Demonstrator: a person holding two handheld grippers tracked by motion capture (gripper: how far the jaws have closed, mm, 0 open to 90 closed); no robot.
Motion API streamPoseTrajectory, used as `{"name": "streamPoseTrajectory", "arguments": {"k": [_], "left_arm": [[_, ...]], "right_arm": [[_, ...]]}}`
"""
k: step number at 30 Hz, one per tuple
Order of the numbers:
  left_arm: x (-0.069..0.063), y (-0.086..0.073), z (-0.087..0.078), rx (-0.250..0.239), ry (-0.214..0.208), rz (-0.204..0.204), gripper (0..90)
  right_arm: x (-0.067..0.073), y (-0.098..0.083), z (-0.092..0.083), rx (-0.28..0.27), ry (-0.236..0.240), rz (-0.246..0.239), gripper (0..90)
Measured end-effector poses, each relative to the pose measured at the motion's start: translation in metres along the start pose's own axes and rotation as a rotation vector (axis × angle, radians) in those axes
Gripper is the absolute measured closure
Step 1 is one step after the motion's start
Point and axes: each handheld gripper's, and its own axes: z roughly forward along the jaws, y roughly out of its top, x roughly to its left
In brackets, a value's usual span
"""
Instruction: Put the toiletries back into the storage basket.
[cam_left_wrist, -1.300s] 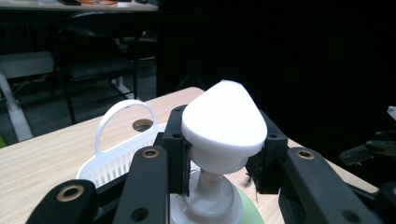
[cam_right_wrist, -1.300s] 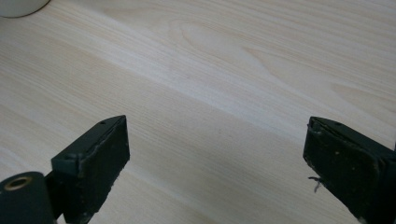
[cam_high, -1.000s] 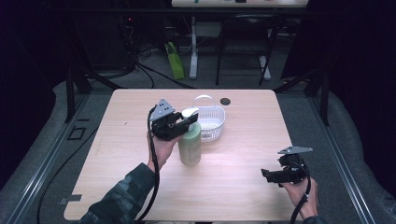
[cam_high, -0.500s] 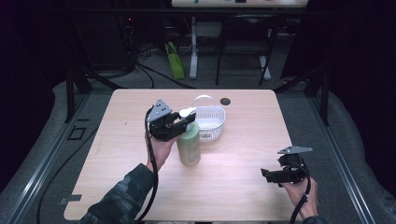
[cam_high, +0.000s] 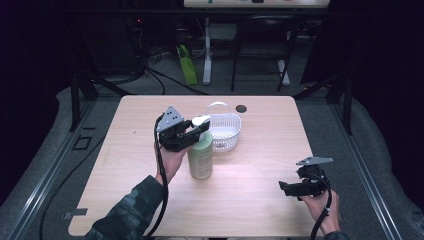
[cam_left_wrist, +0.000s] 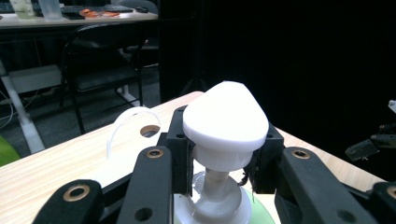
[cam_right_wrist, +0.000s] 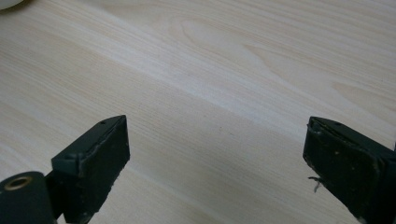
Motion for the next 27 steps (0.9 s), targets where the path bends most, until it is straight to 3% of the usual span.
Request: {"name": "streamPoseTrajectory", "arguments": {"k": [27], "left_arm": [[-0.002, 0.027, -0.014, -0.011, -0.017, 0.022, 66.9]], "right_arm": [[0.000, -0.001, 0.001, 0.008, 0.003, 0.001, 6.5]]}}
